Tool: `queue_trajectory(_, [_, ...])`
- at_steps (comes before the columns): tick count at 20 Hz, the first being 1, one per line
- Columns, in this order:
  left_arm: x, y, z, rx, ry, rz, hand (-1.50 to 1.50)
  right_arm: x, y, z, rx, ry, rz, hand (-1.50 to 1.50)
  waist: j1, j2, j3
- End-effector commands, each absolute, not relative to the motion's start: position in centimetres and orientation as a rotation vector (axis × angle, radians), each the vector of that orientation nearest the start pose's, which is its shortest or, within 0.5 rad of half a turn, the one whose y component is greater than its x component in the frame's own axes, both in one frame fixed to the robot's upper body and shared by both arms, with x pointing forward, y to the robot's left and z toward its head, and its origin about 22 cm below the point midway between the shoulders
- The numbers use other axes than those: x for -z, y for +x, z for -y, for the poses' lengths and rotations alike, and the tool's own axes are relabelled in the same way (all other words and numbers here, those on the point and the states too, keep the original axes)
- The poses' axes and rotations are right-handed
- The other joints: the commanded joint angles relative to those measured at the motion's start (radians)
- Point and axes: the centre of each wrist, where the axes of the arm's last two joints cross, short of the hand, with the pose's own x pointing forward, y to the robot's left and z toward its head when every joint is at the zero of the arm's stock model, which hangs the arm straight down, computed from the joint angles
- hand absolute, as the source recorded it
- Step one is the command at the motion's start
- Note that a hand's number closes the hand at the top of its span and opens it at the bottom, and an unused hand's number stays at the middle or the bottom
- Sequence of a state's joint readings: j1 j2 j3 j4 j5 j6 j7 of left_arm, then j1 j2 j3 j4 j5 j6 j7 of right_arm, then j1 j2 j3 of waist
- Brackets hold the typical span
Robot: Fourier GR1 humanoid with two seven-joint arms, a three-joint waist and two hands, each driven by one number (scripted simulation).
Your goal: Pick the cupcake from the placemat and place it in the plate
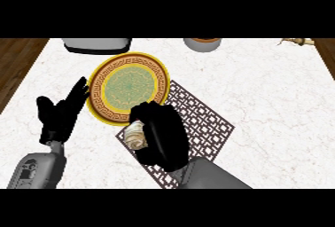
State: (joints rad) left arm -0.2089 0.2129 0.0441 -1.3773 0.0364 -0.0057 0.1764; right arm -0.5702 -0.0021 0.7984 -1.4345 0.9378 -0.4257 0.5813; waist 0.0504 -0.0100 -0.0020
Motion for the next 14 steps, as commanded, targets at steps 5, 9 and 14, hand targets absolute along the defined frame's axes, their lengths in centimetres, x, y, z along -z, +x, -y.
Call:
queue_trajectory(5, [-1.8, 29.7, -27.2, 0.126, 0.134, 1.425, 0.0, -9.7, 27.4, -3.2, -0.68, -0.82, 1.805, 1.5, 0.002, 0.016, 0.001])
queue_trajectory(9, [-0.6, 28.8, -28.0, 0.1, 0.145, 1.407, 0.0, -8.2, 27.9, -3.4, -0.682, -0.837, 1.762, 1.5, -0.018, 0.014, 0.001])
queue_trajectory(14, [-2.6, 28.8, -27.3, 0.099, 0.159, 1.408, 0.0, -6.9, 31.9, -1.6, -0.8, -0.877, 1.684, 1.5, -0.022, 0.014, 0.002])
